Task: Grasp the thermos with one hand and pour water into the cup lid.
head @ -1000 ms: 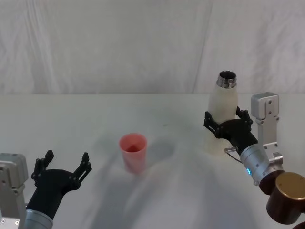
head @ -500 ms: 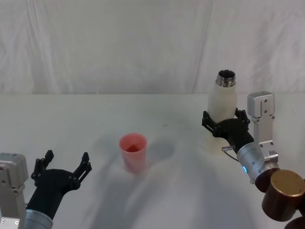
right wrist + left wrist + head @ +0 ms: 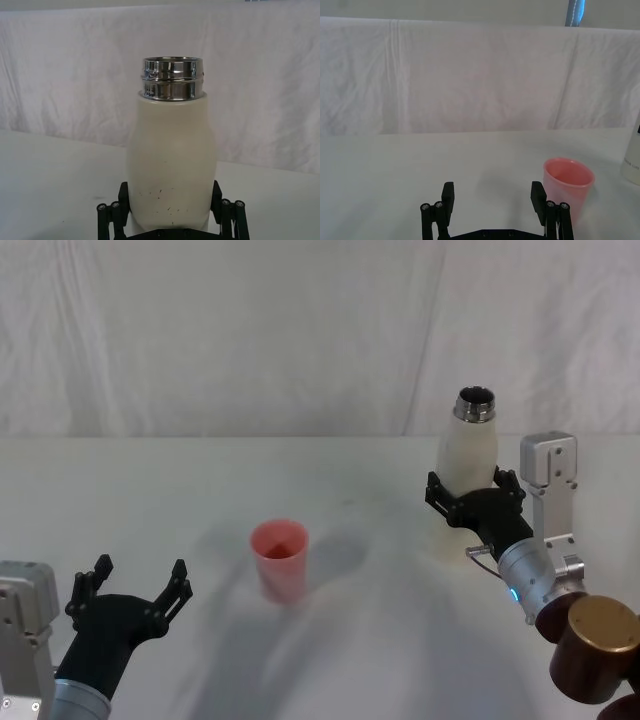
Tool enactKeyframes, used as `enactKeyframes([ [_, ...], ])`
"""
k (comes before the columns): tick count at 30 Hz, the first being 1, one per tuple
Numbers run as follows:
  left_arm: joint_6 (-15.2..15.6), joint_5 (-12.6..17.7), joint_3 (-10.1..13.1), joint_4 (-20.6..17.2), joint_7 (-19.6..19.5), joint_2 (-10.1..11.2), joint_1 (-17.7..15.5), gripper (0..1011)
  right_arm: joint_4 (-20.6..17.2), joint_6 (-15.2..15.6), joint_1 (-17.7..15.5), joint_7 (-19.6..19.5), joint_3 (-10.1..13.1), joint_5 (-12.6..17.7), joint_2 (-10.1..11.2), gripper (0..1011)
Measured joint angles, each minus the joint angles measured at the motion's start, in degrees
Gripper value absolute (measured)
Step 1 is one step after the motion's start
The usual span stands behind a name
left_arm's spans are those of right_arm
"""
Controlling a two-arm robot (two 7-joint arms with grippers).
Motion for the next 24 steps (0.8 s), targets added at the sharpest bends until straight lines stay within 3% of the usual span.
enactKeyframes([
  [24,0.0,0.0,0.0,0.0,0.0,0.0,0.0,1001,-0.2,0.1,-0.1,0.1,0.0,0.0,0.1,950],
])
